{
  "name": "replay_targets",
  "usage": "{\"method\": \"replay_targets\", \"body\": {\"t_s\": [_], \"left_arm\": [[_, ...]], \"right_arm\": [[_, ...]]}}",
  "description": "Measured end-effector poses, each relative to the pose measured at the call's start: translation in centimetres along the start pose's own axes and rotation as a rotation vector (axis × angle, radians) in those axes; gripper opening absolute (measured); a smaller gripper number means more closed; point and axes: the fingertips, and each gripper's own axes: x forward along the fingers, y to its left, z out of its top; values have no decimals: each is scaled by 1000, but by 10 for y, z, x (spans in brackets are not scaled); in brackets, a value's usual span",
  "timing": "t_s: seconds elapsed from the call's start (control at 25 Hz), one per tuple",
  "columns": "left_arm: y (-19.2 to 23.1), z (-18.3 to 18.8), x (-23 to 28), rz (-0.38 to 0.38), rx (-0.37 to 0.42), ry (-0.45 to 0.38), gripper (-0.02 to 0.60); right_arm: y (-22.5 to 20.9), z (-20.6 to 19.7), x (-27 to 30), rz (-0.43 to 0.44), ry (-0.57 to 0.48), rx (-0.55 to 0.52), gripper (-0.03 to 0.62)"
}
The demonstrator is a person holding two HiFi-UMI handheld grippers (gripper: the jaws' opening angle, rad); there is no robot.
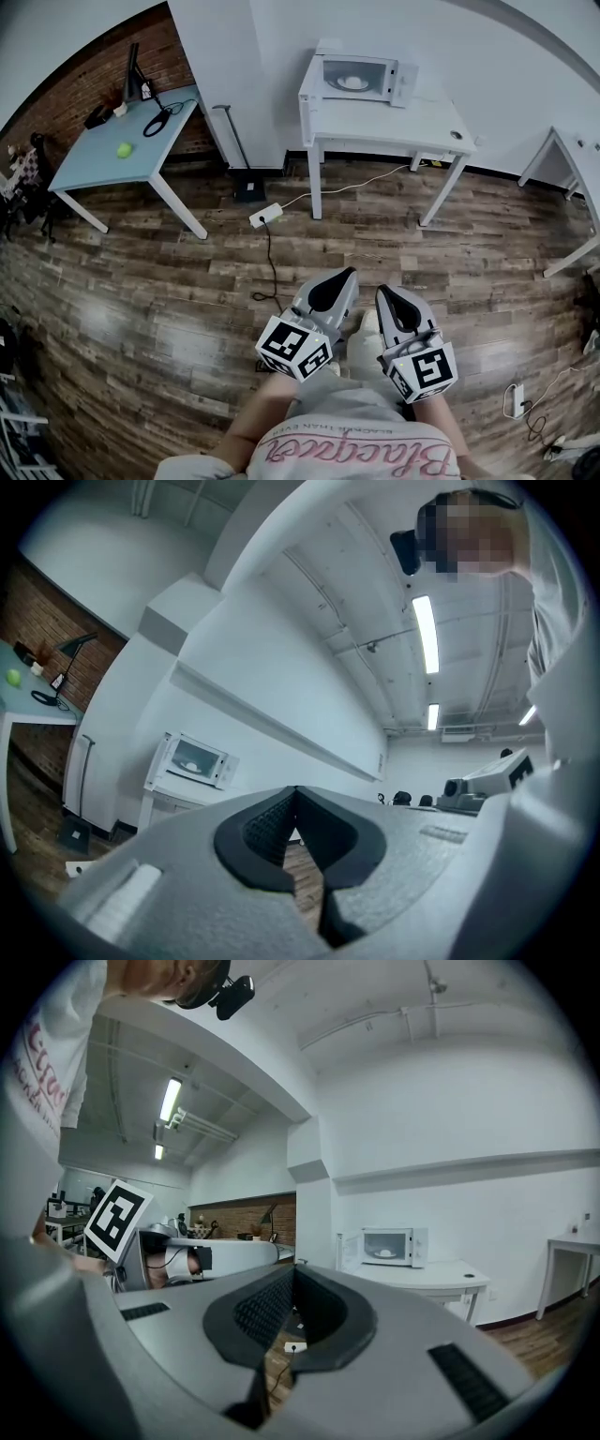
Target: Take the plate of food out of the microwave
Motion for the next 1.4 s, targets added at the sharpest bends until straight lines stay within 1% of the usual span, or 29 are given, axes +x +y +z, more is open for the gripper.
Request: {"method": "replay_targets", "body": {"t_s": [0.2,0.68,1.0,1.4], "left_arm": [[4,0,10,30,11,-9,3],[19,7,46,59,43,-30,3],[34,-1,77,87,43,-12,3],[53,-1,120,89,56,15,3]], "right_arm": [[-11,3,3,8,-26,-9,11],[-47,13,32,34,-58,-15,11],[-79,5,51,41,-38,7,11],[-115,6,82,61,-50,34,11]]}}
